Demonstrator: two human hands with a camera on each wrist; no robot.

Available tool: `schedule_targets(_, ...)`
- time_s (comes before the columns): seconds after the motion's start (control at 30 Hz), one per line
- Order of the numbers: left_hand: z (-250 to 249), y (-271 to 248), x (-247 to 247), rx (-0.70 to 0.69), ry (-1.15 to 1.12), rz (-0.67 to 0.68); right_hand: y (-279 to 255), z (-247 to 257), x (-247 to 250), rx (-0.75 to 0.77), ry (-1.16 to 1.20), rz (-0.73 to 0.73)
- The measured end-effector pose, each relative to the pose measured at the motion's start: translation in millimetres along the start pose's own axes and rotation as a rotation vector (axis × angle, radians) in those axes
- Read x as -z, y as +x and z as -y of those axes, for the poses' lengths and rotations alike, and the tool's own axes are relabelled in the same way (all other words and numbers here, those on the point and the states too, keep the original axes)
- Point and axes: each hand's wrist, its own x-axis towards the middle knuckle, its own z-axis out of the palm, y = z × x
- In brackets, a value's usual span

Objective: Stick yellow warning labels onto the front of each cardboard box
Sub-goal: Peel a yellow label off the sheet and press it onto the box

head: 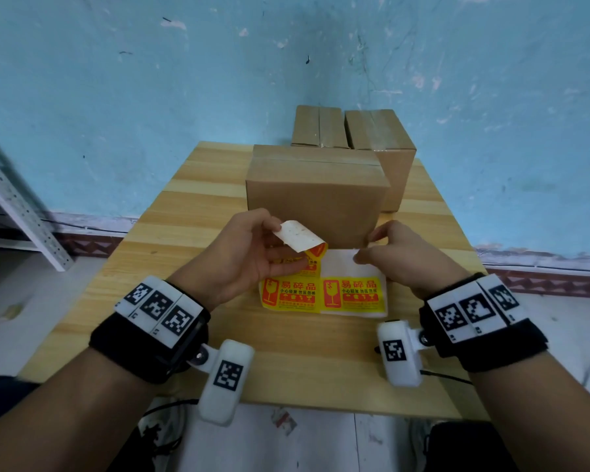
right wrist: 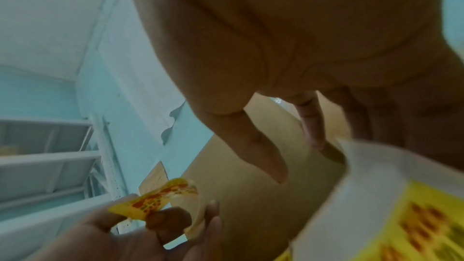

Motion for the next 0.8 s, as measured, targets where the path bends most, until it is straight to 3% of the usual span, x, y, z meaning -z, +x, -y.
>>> schedule_targets(0.1, 0, 0, -3, 0.024, 0.049, -0.029, -4, 3, 3, 0.099, -0.131, -0.053)
schedule_targets(0.33, 5, 0, -7, -0.012, 0.317, -0.105, -15, 19, -1, 0.335, 0.043, -0.025)
schedule_targets(0.63, 16, 4, -9, -0.129, 0.672, -0.216, -16, 19, -17, 0.298, 0.067, 0.139)
schedule_targets(0.8, 19, 5, -8, -0.160, 0.709, -0.212, -14, 16, -15, 0.304, 0.113, 0.154)
